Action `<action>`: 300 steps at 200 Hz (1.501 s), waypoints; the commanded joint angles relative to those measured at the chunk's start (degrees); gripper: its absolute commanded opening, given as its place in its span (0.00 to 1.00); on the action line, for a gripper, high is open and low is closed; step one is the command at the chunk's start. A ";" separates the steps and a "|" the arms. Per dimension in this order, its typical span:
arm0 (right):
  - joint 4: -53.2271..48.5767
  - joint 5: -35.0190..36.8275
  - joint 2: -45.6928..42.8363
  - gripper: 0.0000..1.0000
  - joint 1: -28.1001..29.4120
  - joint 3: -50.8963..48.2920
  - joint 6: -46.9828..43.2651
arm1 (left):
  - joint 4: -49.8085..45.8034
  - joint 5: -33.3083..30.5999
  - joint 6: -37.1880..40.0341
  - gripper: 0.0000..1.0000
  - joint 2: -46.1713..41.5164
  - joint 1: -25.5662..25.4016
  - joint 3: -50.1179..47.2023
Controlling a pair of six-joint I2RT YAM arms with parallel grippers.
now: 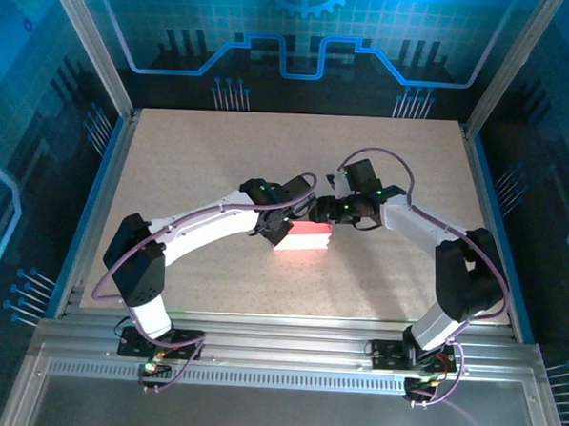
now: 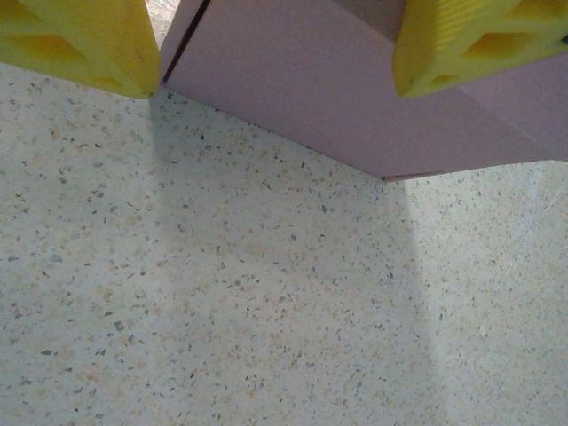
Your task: Fold the paper box
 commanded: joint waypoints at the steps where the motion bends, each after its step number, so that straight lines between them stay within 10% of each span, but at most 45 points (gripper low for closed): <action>1: 0.13 2.05 -1.85 0.71 1.28 -1.48 -0.29 | -1.79 -0.23 -0.30 0.03 0.50 -0.37 1.79; 271: 1.70 4.57 -3.00 0.71 3.75 -3.33 -0.36 | -3.99 8.24 -11.90 0.00 2.80 3.81 7.65; 282: 1.62 4.52 -2.78 0.71 3.69 -3.18 -0.57 | -3.87 6.43 -11.09 0.21 3.04 3.75 7.03; 300: 1.62 4.30 -2.55 0.71 3.77 -2.98 -0.44 | -2.99 4.71 -10.25 0.23 3.18 3.74 5.57</action>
